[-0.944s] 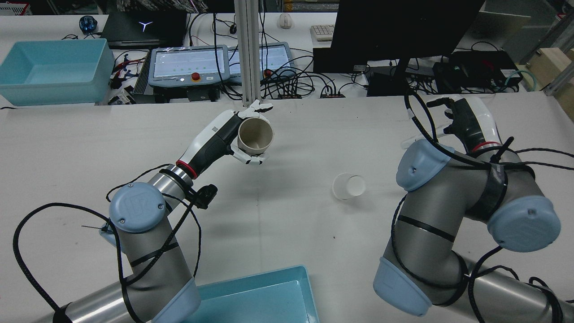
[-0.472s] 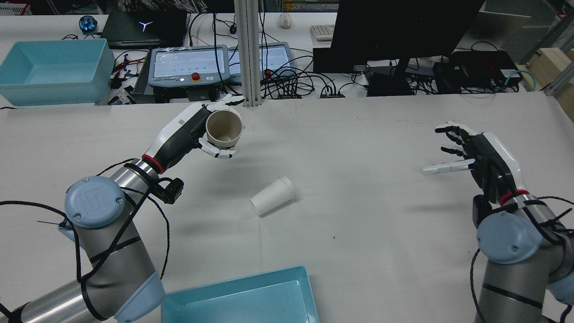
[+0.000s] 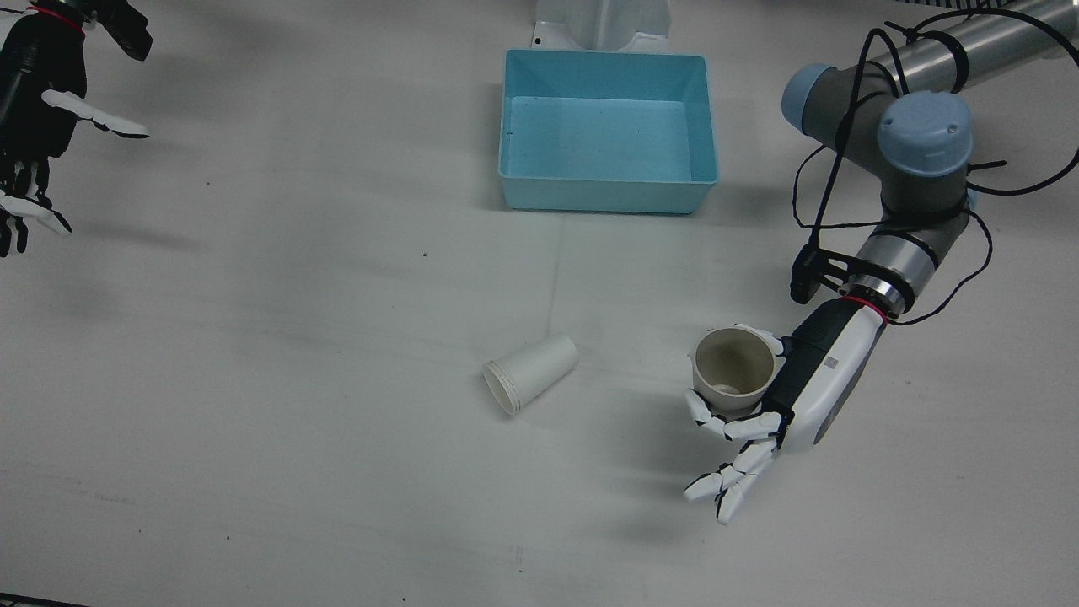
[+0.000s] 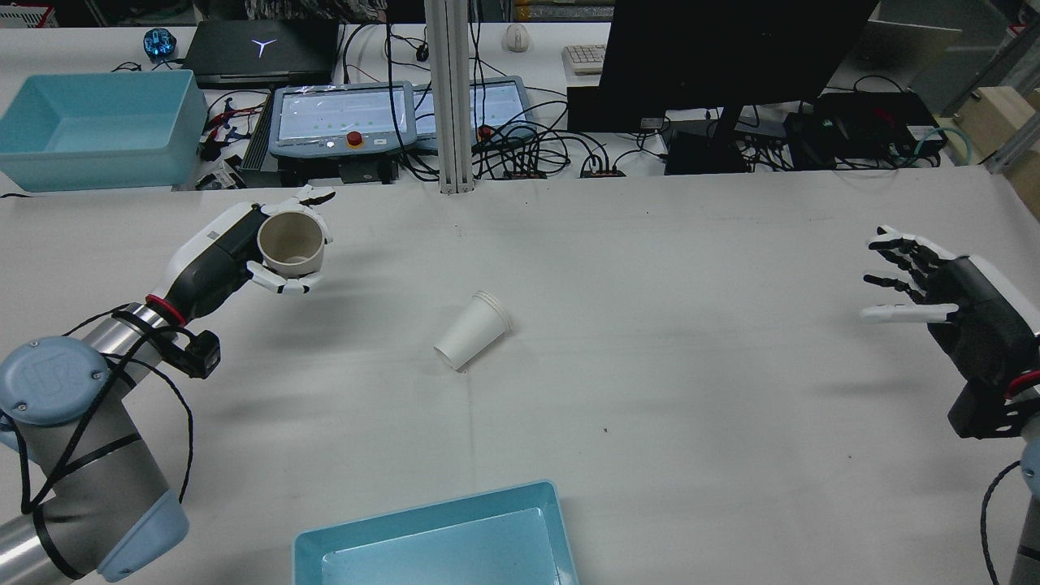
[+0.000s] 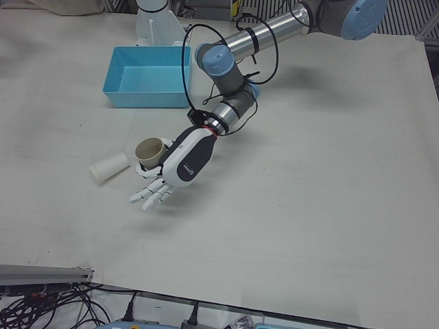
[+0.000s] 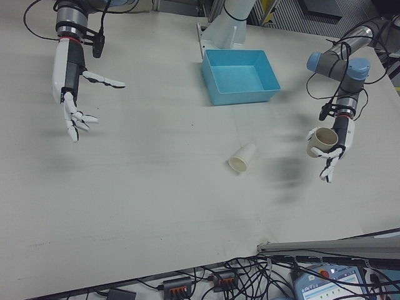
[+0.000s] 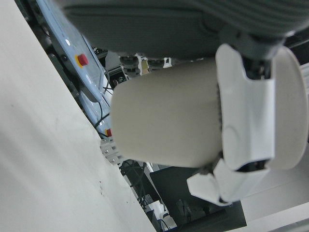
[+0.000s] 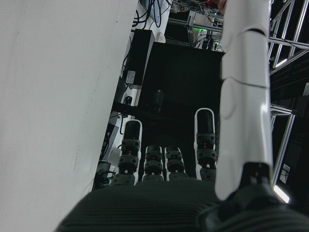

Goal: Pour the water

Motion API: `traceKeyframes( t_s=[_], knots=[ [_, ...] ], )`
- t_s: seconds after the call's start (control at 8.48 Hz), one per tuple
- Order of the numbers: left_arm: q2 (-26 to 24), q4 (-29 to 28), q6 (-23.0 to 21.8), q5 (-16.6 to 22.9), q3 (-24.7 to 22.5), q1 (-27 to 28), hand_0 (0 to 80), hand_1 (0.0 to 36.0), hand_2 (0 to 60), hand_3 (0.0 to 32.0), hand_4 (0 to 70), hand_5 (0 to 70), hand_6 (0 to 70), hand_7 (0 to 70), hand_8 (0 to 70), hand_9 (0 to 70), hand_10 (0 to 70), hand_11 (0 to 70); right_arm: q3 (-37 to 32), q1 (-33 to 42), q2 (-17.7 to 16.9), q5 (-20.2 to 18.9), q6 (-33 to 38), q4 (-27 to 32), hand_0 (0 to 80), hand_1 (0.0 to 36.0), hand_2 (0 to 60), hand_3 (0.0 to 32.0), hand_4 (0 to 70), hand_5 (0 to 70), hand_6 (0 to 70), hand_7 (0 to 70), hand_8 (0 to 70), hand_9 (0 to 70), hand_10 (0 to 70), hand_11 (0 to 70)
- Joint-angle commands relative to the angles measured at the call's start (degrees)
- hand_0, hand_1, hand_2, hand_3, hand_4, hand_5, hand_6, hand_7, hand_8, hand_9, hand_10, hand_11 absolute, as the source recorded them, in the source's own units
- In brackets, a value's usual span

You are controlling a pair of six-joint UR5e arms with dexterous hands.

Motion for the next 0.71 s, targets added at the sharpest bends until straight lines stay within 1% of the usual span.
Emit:
traceKeyframes(
  t_s=[0.0, 0.12, 0.24, 0.35, 0.47, 0.59],
  knots=[
    [14.1, -9.8, -4.5, 0.6, 0.3, -6.1, 59.4, 35.0, 60.0, 0.0, 47.6, 70.0, 12.7, 12.2, 5.5, 2.6, 4.4, 8.4, -9.1, 0.2, -4.4, -4.1, -0.8, 18.1, 68.3, 21.2, 0.0, 0.0, 30.7, 38.7, 10.8, 12.1, 12.4, 13.1, 17.1, 27.1],
    [18.6, -13.0, -5.8, 0.6, 0.4, -7.5, 59.4, 34.9, 60.0, 0.0, 48.1, 70.0, 13.0, 12.4, 5.5, 2.6, 4.4, 8.4, -12.7, 0.5, -6.6, -4.3, -0.8, 25.1, 68.8, 21.5, 0.0, 0.0, 29.3, 39.1, 10.2, 11.9, 12.8, 13.2, 16.6, 26.3],
    [21.5, -15.1, -7.5, 0.6, 0.4, -8.5, 59.4, 34.9, 60.0, 0.0, 48.5, 70.0, 13.1, 12.4, 5.5, 2.6, 4.5, 8.6, -17.0, 4.5, -8.4, -8.8, -0.8, 36.0, 68.6, 21.8, 0.0, 0.0, 29.2, 39.3, 10.1, 12.0, 13.2, 13.5, 16.7, 26.5],
    [21.9, -15.5, -8.0, 0.6, 0.4, -8.7, 59.5, 35.0, 60.0, 0.0, 48.3, 70.0, 12.9, 12.4, 5.5, 2.5, 4.5, 8.5, -21.7, 16.2, -7.9, -21.2, -3.1, 45.0, 71.4, 22.4, 0.0, 0.0, 34.6, 41.1, 11.3, 13.2, 14.0, 14.0, 16.4, 25.9],
    [22.2, -16.1, -7.7, 0.5, 0.8, -8.6, 59.9, 35.3, 60.0, 0.0, 47.7, 70.0, 12.6, 12.1, 5.4, 2.4, 4.4, 8.4, -26.2, 35.2, -4.5, -38.2, -9.2, 48.6, 73.8, 22.9, 0.0, 0.0, 40.0, 43.4, 13.3, 15.4, 14.8, 14.7, 15.5, 24.6],
    [22.7, -20.2, -7.5, 0.5, 5.0, -8.5, 59.4, 34.7, 60.0, 0.0, 47.7, 70.0, 12.6, 12.2, 5.4, 2.5, 4.4, 8.5, -31.7, 45.7, -0.8, -48.5, -11.7, 49.7, 73.2, 22.8, 0.4, 0.0, 47.3, 45.6, 16.1, 17.7, 15.7, 15.5, 15.3, 24.1]
  ],
)
